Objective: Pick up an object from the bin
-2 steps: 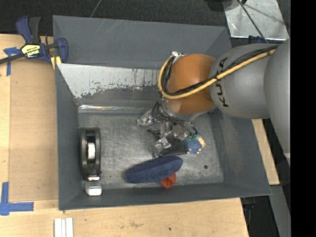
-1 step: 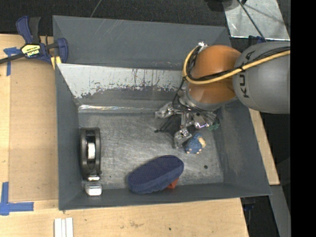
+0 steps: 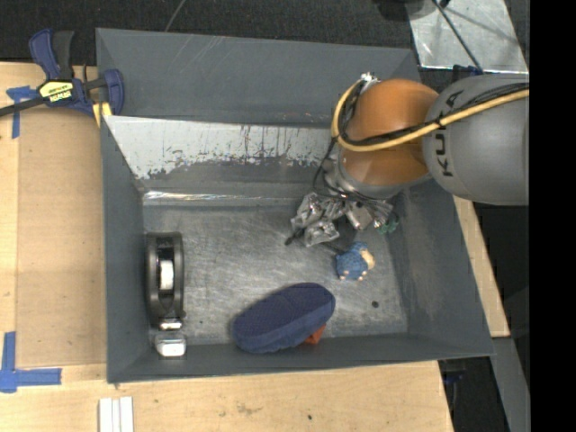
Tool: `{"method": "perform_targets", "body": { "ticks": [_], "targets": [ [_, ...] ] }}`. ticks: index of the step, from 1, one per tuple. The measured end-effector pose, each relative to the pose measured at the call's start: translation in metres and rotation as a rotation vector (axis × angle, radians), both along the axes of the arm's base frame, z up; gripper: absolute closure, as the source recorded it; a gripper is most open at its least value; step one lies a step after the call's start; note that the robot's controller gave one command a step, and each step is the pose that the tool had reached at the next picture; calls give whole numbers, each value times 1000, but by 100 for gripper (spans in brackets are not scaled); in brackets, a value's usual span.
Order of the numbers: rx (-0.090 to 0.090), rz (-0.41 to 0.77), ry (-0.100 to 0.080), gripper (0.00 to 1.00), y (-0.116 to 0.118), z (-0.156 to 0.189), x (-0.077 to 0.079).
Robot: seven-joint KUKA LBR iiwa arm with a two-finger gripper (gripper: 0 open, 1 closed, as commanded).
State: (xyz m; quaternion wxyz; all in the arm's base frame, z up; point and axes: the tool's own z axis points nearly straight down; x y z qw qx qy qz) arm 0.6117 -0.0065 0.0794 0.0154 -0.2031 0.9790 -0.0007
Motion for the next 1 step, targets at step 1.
{"method": "perform_targets", "body": {
  "ticks": [1],
  "targets": [
    [-4, 11, 17, 100, 15, 123, -8]
  ]
}}
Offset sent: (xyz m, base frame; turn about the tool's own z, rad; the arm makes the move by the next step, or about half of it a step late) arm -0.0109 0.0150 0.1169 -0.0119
